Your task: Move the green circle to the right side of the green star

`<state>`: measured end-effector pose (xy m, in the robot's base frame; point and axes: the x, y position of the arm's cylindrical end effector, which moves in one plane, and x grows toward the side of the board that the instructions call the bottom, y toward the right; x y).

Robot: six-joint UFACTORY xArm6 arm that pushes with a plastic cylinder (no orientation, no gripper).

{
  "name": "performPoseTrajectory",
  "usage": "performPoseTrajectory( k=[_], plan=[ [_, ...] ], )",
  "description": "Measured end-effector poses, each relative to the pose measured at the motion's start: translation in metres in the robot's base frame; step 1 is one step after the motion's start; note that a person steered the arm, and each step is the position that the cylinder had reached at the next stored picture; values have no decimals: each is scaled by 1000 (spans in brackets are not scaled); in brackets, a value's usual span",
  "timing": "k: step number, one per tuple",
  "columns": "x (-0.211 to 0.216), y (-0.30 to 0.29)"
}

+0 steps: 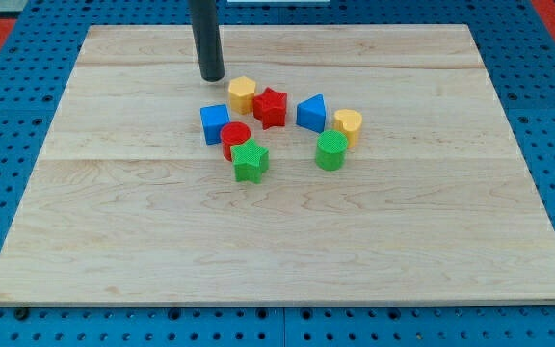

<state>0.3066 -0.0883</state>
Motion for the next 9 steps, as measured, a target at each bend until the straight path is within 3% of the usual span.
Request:
performPoseTrajectory(
  k=[3,4,5,7,9],
  plan=[
    [26,31],
    [1,55],
    [8,151],
    [46,214],
    [52,205]
  ],
)
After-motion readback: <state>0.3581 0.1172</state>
